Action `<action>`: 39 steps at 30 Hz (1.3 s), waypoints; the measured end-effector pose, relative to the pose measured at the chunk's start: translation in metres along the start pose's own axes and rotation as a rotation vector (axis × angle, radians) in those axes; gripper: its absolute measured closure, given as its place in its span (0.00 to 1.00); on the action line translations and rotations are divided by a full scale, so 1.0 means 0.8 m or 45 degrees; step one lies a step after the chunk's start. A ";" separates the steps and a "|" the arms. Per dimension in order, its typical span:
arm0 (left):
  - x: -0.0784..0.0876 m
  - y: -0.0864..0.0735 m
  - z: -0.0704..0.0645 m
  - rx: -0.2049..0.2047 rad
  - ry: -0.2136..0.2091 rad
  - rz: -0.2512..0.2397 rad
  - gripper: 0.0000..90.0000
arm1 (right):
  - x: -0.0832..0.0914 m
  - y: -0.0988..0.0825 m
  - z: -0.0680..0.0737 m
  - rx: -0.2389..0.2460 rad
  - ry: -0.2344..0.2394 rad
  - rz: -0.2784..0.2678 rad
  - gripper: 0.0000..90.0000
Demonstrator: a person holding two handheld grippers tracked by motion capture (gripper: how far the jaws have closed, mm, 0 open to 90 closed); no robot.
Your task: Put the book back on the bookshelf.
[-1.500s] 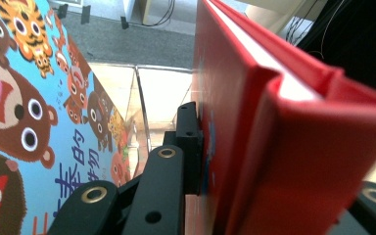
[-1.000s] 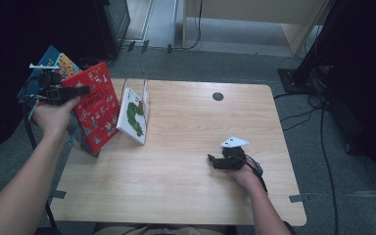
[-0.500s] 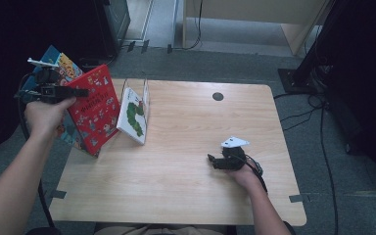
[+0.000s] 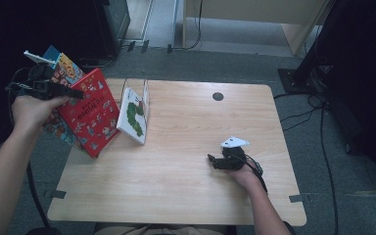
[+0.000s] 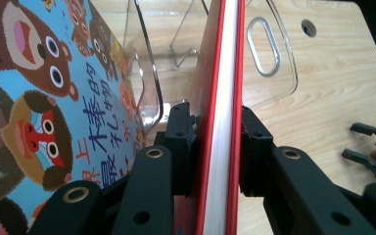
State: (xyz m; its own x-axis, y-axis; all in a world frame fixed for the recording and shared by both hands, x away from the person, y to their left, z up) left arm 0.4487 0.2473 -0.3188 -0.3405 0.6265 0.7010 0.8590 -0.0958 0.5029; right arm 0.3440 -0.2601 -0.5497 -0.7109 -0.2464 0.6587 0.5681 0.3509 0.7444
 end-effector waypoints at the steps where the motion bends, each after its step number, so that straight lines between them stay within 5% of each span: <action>1: 0.001 0.001 -0.001 -0.010 0.013 -0.005 0.80 | 0.000 0.000 0.000 0.000 0.000 0.000 0.25; 10: -0.001 0.016 -0.004 -0.064 0.059 0.088 0.81 | 0.000 0.000 0.000 0.000 0.000 0.000 0.25; 22: -0.009 0.022 0.014 0.028 0.013 0.248 0.85 | -0.001 0.001 0.001 0.003 0.001 -0.011 0.26; 39: -0.009 0.026 0.016 0.128 -0.004 0.286 0.89 | -0.001 0.001 0.001 0.004 0.004 -0.009 0.27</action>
State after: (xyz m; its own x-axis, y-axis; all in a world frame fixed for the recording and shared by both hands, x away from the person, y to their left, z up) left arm 0.4740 0.2504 -0.3200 -0.1360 0.6006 0.7879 0.9468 -0.1555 0.2819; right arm 0.3445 -0.2589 -0.5495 -0.7138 -0.2518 0.6536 0.5616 0.3517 0.7489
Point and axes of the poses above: each handheld gripper's, and its own axes: x roughly backward along the jaws, y roughly out of its top, z roughly to its left, the point moved 4 cm from there along -x, roughly forward along the jaws, and after that the axes turned 12 degrees about -y, right-handed, at the moved point
